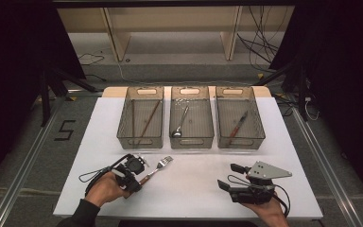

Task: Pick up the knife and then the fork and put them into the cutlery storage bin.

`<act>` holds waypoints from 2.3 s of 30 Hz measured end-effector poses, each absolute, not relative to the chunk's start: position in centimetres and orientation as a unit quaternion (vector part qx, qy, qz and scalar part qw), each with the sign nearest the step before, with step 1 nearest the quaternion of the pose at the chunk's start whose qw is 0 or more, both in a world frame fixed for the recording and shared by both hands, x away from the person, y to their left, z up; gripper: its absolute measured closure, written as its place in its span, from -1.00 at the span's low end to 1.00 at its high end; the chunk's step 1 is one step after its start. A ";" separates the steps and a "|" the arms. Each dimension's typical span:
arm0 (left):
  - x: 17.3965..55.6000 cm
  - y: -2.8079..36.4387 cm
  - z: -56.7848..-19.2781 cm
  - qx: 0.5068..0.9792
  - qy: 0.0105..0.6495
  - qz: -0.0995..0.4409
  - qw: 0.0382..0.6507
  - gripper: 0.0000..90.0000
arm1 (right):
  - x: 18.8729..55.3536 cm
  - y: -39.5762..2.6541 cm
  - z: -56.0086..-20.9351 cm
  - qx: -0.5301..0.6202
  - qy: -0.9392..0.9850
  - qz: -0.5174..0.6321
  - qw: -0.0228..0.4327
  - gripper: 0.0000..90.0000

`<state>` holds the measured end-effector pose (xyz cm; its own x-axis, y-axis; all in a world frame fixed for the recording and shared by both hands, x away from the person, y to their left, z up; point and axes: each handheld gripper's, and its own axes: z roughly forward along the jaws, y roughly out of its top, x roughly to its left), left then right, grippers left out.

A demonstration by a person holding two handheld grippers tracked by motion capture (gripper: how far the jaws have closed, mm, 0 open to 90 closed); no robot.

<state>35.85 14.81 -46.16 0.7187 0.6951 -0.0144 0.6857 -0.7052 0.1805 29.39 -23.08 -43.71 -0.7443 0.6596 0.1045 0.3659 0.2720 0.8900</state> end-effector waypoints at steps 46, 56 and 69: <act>36.7 12.5 -40.4 0.904 0.334 0.052 0.261 0.68 | 29.4 -23.2 -43.7 0.330 0.782 0.509 0.142 -0.41; 39.8 10.1 -39.6 0.881 0.348 0.050 0.316 0.68 | 29.5 -23.3 -43.8 0.330 0.781 0.510 0.143 -0.41; 43.5 4.4 -37.7 0.867 0.337 0.039 0.364 0.68 | 29.4 -23.5 -43.7 0.329 0.779 0.514 0.144 -0.41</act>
<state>43.53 4.40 -37.67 0.7695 0.6136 -0.1773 0.5560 -0.5070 0.6586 29.41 -23.49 -43.70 -0.7418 0.6609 0.1137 0.3638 0.2542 0.8961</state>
